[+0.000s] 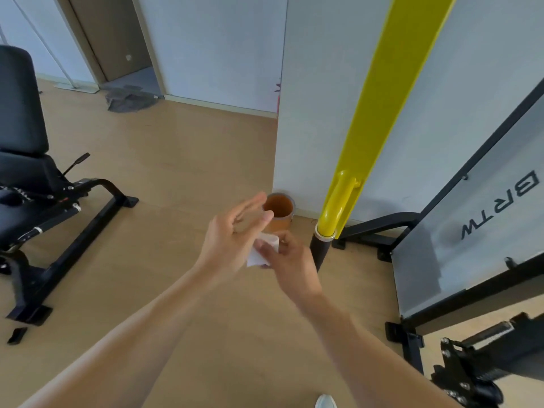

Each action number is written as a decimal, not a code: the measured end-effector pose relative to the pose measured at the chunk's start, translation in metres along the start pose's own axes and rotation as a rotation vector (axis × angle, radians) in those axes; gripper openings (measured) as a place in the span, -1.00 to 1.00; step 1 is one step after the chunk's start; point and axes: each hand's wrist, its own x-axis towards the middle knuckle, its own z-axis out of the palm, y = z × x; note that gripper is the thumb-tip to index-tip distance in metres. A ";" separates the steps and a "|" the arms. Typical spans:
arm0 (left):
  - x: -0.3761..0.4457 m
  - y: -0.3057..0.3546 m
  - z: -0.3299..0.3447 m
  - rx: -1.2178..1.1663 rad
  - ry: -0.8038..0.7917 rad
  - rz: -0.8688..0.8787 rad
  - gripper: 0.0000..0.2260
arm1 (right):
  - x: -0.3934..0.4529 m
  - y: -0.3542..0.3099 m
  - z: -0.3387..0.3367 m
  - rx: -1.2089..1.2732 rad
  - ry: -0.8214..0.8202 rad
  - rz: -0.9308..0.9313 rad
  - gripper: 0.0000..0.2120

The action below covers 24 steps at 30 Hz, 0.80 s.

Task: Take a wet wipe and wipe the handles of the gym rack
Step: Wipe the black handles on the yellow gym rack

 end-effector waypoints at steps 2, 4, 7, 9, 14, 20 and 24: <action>0.011 -0.009 -0.017 -0.089 0.019 -0.079 -0.72 | 0.005 -0.017 0.009 0.040 0.038 -0.055 -0.74; 0.021 -0.016 -0.026 -0.179 -0.025 -0.150 -0.78 | 0.010 -0.025 0.018 0.102 0.051 -0.064 -0.77; 0.039 -0.022 -0.030 -0.278 -0.110 -0.189 -0.69 | 0.022 -0.034 0.027 0.208 0.055 -0.058 -0.79; 0.060 -0.026 -0.032 -0.304 -0.127 -0.187 -0.79 | 0.037 -0.036 0.032 0.317 0.131 -0.035 -0.80; 0.131 -0.037 -0.035 -0.303 -0.192 -0.198 -0.79 | 0.081 -0.044 0.046 0.654 0.388 0.089 -0.78; 0.218 -0.018 -0.029 -0.279 -0.417 -0.133 -0.87 | 0.114 -0.079 0.061 0.802 0.581 -0.006 -0.72; 0.263 0.010 -0.012 -0.328 -0.580 -0.030 -0.92 | 0.136 -0.105 0.065 0.797 0.807 -0.123 -0.73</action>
